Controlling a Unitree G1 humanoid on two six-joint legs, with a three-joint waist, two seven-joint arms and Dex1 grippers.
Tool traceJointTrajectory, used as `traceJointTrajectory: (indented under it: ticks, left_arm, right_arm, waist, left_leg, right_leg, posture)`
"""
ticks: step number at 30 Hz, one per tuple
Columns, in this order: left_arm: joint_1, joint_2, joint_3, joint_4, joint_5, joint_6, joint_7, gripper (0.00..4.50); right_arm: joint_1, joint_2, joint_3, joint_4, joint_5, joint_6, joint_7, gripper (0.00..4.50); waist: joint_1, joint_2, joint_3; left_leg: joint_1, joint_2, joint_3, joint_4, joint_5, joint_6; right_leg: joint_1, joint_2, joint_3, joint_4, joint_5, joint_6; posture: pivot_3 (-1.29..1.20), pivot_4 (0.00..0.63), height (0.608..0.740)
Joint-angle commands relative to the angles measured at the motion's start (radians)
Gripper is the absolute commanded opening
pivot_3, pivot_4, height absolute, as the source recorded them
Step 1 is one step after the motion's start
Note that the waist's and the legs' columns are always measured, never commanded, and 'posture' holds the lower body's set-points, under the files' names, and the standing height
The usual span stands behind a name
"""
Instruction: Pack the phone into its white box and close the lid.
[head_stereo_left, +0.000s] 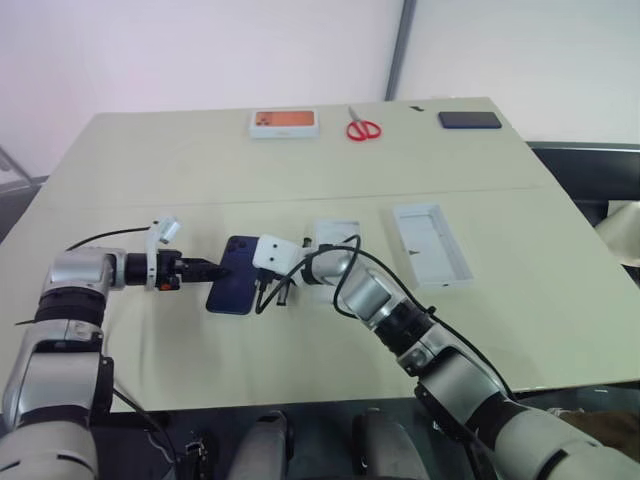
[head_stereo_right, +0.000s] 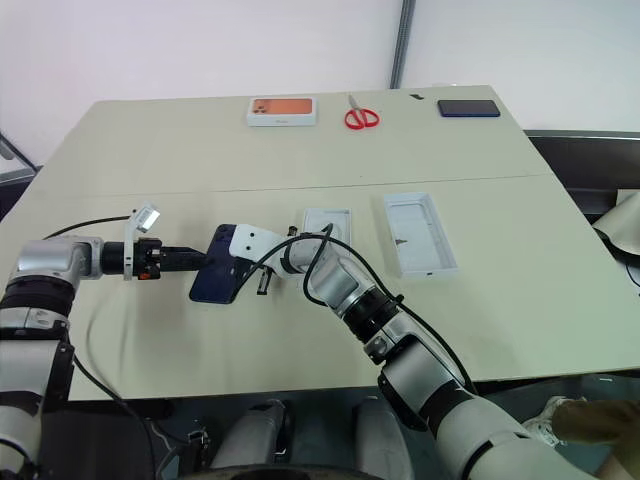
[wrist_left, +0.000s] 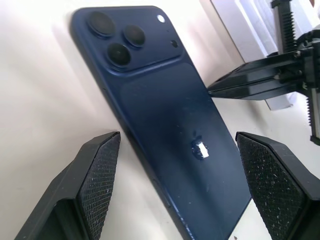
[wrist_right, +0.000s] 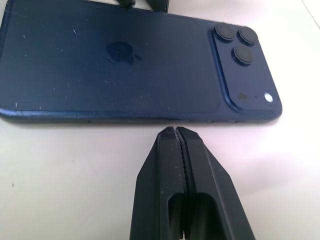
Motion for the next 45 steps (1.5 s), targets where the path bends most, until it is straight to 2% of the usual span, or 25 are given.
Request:
traceJointTrajectory:
  ticks: [1, 7, 11, 17, 21, 25, 33, 45]
  left_arm:
    - [0.011, 0.031, -0.035, 0.053, 0.056, -0.023, 0.031, 3.92]
    - [-0.004, 0.026, -0.045, 0.067, 0.045, -0.001, 0.010, 3.92]
    - [0.037, -0.037, -0.051, 0.026, 0.019, 0.038, 0.020, 3.92]
    - [0.068, -0.153, -0.041, -0.070, -0.038, 0.149, 0.048, 3.92]
    - [0.063, -0.181, -0.005, -0.098, -0.067, 0.183, 0.078, 3.92]
    - [0.074, -0.182, 0.019, -0.136, -0.106, 0.251, 0.052, 3.92]
    - [0.097, -0.186, 0.043, -0.204, -0.139, 0.236, 0.076, 3.92]
    - [0.082, -0.116, 0.077, -0.126, -0.152, 0.194, 0.093, 3.92]
  right_arm:
    - [-0.014, 0.009, 0.000, -0.007, 0.002, -0.016, 0.004, 0.02]
    - [-0.008, 0.003, 0.001, -0.011, 0.000, -0.022, 0.004, 0.02]
    - [-0.011, 0.003, -0.001, -0.002, 0.000, -0.027, 0.002, 0.02]
    - [-0.019, 0.001, -0.005, 0.002, 0.001, -0.028, 0.003, 0.02]
    - [-0.021, -0.003, -0.008, 0.008, 0.000, -0.032, 0.001, 0.02]
    - [-0.018, -0.007, -0.010, 0.007, -0.001, -0.031, 0.000, 0.02]
    - [-0.015, -0.007, -0.006, 0.009, -0.005, -0.034, -0.003, 0.02]
    - [-0.009, -0.013, -0.001, 0.008, -0.013, -0.040, -0.002, 0.02]
  waist:
    - [-0.002, 0.000, 0.000]
    - [-0.005, 0.000, 0.000]
    - [-0.009, 0.000, 0.000]
    - [0.015, 0.000, -0.001]
    - [0.025, 0.001, -0.001]
    - [0.028, 0.001, -0.001]
    - [0.026, 0.000, -0.001]
    - [0.006, 0.000, -0.001]
  left_leg:
    - [0.000, 0.000, 0.000, 0.000, 0.000, 0.000]
    - [0.000, 0.001, 0.000, 0.000, 0.000, 0.000]
    - [0.000, 0.001, 0.000, -0.001, 0.000, 0.000]
    - [0.003, -0.001, 0.000, 0.000, 0.000, 0.000]
    - [0.006, -0.001, 0.000, 0.000, -0.001, 0.001]
    - [0.006, -0.001, 0.000, 0.000, -0.001, 0.001]
    - [0.005, -0.001, -0.001, -0.001, -0.001, 0.001]
    - [0.005, -0.001, -0.002, -0.002, -0.001, 0.001]
  right_leg:
    - [0.000, 0.000, 0.000, 0.000, 0.000, 0.000]
    - [0.000, 0.001, 0.000, 0.000, 0.000, 0.000]
    - [0.000, 0.000, 0.000, 0.000, -0.001, 0.000]
    - [0.005, -0.002, 0.000, -0.002, -0.001, 0.001]
    - [0.008, -0.002, 0.000, -0.003, -0.001, 0.001]
    - [0.008, -0.003, 0.000, -0.003, -0.001, 0.001]
    - [0.007, -0.003, 0.000, -0.004, -0.001, 0.001]
    - [0.005, -0.002, 0.001, -0.004, -0.001, 0.001]
  posture:
    - [0.00, 0.150, 0.740]
    - [0.00, 0.150, 0.740]
    - [0.00, 0.150, 0.740]
    - [0.00, 0.150, 0.740]
    - [0.00, 0.150, 0.740]
    - [0.00, 0.150, 0.740]
    - [0.00, 0.150, 0.740]
    - [0.00, 0.150, 0.740]
